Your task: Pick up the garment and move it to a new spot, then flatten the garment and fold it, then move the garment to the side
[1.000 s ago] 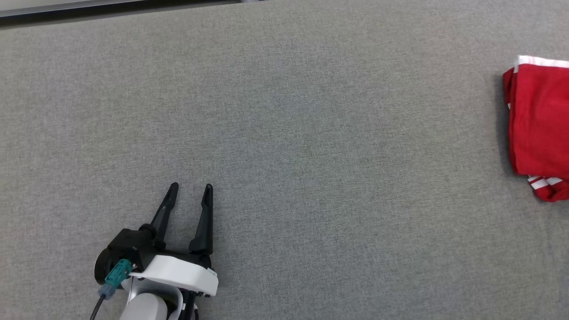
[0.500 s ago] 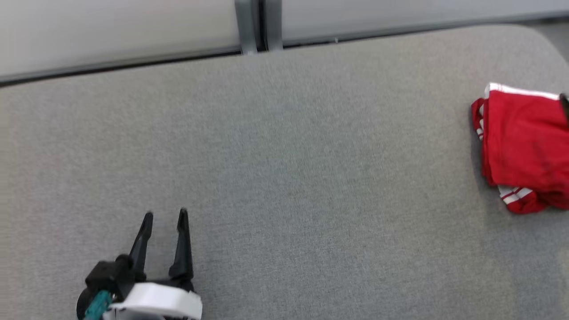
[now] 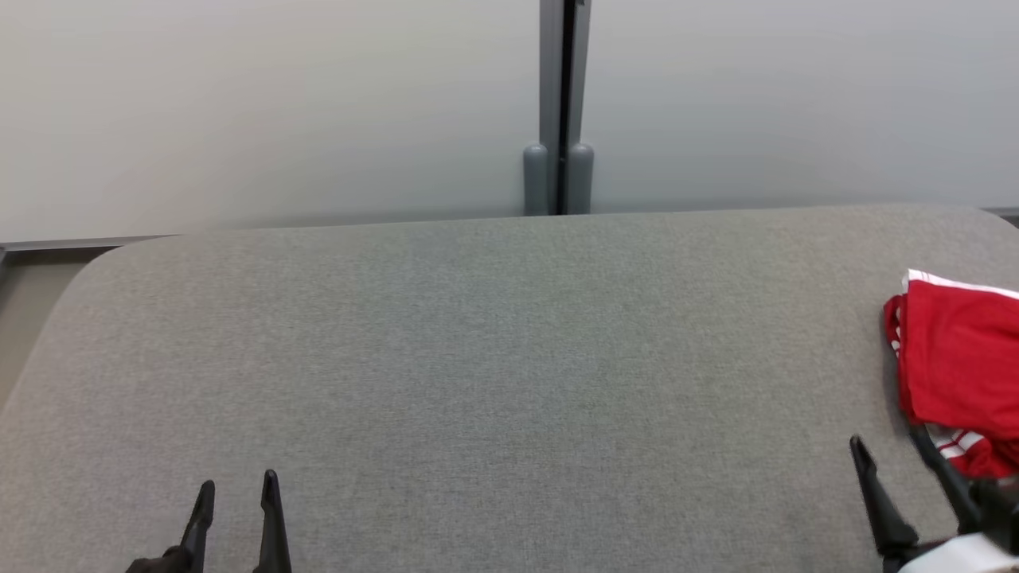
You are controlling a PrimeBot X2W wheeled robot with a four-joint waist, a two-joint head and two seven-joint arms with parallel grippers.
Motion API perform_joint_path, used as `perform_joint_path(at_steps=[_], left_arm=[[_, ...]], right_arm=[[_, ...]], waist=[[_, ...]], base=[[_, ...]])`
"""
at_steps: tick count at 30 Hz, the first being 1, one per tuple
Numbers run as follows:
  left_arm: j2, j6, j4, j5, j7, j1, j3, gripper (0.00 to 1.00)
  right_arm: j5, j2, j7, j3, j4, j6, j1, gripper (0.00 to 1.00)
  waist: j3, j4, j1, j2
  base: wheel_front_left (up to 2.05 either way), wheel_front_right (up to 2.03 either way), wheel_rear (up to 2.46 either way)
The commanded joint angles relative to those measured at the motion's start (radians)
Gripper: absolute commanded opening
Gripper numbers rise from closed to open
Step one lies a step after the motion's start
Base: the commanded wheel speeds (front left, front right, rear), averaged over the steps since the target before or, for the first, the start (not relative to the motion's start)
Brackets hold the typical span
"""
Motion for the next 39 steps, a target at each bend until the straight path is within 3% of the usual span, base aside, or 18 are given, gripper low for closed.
perform_joint_path(at_steps=[1, 8, 16, 17, 22, 39], left_arm=[[0.002, -0.009, 0.008, 0.000, -0.001, 0.011, 0.001, 1.00], [0.003, -0.071, 0.048, -0.023, -0.001, -0.001, -0.017, 1.00], [0.003, -0.089, 0.059, -0.016, -0.001, -0.012, -0.026, 1.00], [-0.002, -0.087, 0.062, -0.022, 0.000, 0.007, -0.025, 0.00], [-0.012, -0.087, 0.102, -0.040, 0.014, 0.015, -0.025, 0.00], [-0.009, -0.101, 0.089, -0.333, 0.094, -0.047, 0.005, 0.00]], right_arm=[[-0.009, 0.015, -0.009, -0.014, 0.004, 0.000, 0.021, 1.00], [-0.115, 0.152, -0.009, -0.100, -0.044, 0.000, 0.103, 1.00], [-0.158, 0.190, -0.009, -0.125, -0.074, 0.000, 0.118, 1.00], [-0.151, 0.194, -0.004, -0.120, -0.063, 0.000, 0.112, 0.00], [-0.130, 0.212, 0.008, -0.118, -0.023, 0.000, 0.123, 0.00], [0.190, 0.219, 0.089, -0.139, -0.039, 0.000, 0.070, 0.00]], waist=[[-0.021, 0.023, 0.0000, 0.0000], [-0.035, 0.027, 0.0000, 0.0000], [-0.039, 0.004, 0.0000, 0.0000], [-0.039, 0.004, 0.0000, 0.0000], [-0.039, 0.004, 0.0000, 0.0000], [-0.030, 0.001, 0.0000, 0.0000]], base=[[0.00, 0.00, 0.00], [0.00, 0.00, 0.00], [0.00, 0.00, 0.00], [0.00, 0.00, 0.00], [0.00, 0.00, 0.00], [0.00, 0.00, 0.00]])
